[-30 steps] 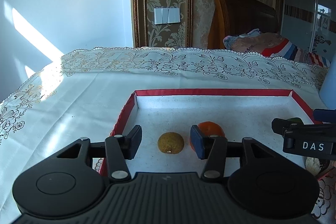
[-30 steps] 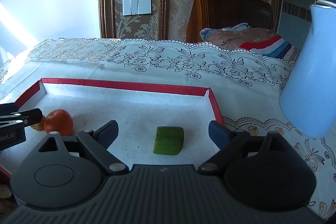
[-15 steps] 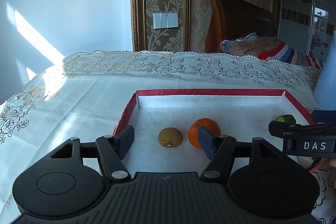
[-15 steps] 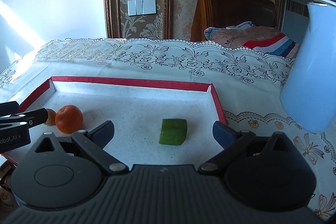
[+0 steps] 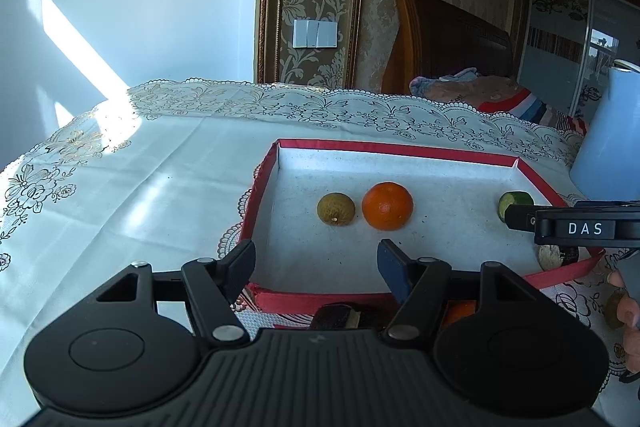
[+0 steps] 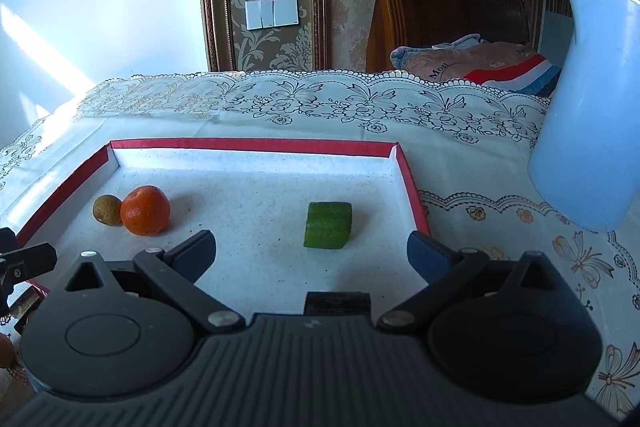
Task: Organize fruits
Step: 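Lift both open tools away from the tray, then move the left tool to the pale brown round fruit while the right tool approaches the green tomato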
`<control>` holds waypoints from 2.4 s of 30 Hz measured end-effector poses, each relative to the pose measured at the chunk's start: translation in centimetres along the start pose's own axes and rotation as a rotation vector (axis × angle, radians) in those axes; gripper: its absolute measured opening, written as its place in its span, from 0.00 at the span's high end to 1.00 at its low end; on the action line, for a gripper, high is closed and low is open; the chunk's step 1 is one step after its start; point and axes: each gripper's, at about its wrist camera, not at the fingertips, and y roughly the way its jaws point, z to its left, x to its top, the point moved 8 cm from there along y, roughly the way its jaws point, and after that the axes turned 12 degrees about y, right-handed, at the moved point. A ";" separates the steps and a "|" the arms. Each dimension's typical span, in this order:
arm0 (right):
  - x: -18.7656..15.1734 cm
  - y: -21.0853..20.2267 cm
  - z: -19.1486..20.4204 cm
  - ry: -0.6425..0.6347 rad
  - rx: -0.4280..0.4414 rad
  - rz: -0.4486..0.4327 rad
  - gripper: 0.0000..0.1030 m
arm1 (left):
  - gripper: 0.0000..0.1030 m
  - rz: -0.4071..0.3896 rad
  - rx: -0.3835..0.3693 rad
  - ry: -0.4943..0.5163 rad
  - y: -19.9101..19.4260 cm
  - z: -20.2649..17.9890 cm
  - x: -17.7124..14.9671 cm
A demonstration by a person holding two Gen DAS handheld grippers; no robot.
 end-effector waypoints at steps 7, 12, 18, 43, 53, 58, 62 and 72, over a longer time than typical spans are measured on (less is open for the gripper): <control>-1.4 -2.9 -1.0 0.030 0.030 -0.020 0.00 | 0.29 -0.024 -0.009 -0.032 -1.7 1.3 -1.1; -2.5 -4.8 -1.7 0.046 0.042 -0.037 0.00 | 0.29 -0.023 -0.013 -0.048 -2.3 1.8 -1.7; -4.3 -5.9 -2.7 0.062 0.037 -0.037 0.00 | 0.29 -0.023 -0.009 -0.045 -2.8 1.9 -2.3; -6.2 -8.3 -4.0 0.081 0.029 -0.067 0.00 | 0.25 -0.025 -0.068 -0.009 -5.0 1.5 -5.7; -6.8 -9.4 -5.3 0.108 0.026 -0.070 0.00 | 0.25 0.042 -0.070 0.101 -3.9 -0.2 -6.1; -7.2 -10.4 -6.7 0.131 0.022 -0.076 0.00 | 0.25 0.062 -0.087 0.144 -3.6 -1.0 -6.3; -7.6 -10.7 -7.8 0.161 0.021 -0.061 0.00 | 0.25 0.061 -0.083 0.174 -3.7 -1.4 -6.4; -8.1 -11.2 -10.3 0.171 -0.034 -0.042 0.00 | 0.25 0.076 -0.089 0.175 -3.5 -1.4 -6.4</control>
